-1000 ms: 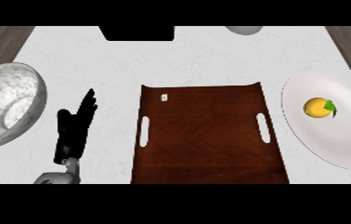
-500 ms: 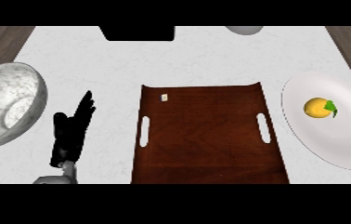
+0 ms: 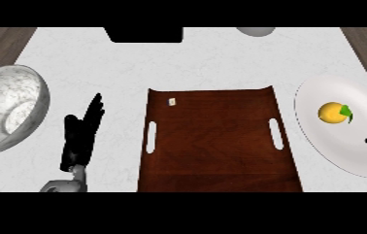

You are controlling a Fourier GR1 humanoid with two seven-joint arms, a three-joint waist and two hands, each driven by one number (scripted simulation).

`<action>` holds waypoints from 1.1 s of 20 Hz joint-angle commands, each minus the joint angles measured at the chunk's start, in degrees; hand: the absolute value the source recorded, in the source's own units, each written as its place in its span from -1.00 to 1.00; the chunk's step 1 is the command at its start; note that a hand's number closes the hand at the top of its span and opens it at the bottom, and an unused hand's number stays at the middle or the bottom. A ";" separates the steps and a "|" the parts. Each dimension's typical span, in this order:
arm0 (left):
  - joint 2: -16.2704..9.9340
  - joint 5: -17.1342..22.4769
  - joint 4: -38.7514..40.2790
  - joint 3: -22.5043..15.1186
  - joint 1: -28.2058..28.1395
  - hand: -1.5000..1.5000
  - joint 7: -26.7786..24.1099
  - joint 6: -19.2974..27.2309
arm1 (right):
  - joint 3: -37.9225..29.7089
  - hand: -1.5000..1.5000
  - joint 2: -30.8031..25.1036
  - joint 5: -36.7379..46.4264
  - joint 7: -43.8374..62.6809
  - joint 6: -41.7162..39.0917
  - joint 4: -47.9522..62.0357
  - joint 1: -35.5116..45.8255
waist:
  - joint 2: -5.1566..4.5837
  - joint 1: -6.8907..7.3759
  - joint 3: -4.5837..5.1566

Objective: Pick the lemon from the tray and place it in the plate

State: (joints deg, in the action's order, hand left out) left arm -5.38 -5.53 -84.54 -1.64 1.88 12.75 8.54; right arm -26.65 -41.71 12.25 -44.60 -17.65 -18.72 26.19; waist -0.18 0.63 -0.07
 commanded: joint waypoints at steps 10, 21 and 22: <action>-0.37 0.20 1.47 1.56 2.54 0.00 0.41 -1.03 | -0.78 -1.00 -4.82 0.49 -6.40 1.73 9.15 -1.68 | -0.27 0.34 -0.13; 0.42 -0.68 -1.38 0.43 1.87 0.00 2.56 -0.74 | -2.54 -1.00 -6.83 -1.10 -7.25 3.30 10.56 -2.37 | -0.41 0.83 -0.27; -0.64 0.85 0.77 2.35 0.93 0.00 0.00 -2.00 | -2.64 -1.00 -8.48 -1.34 -8.04 0.23 10.61 -3.56 | -0.38 0.63 -0.23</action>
State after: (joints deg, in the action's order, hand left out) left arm -5.39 -5.48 -84.54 -0.41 2.75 13.00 7.24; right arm -28.75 -48.68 11.48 -50.50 -14.36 -8.63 23.55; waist -0.56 1.26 -0.30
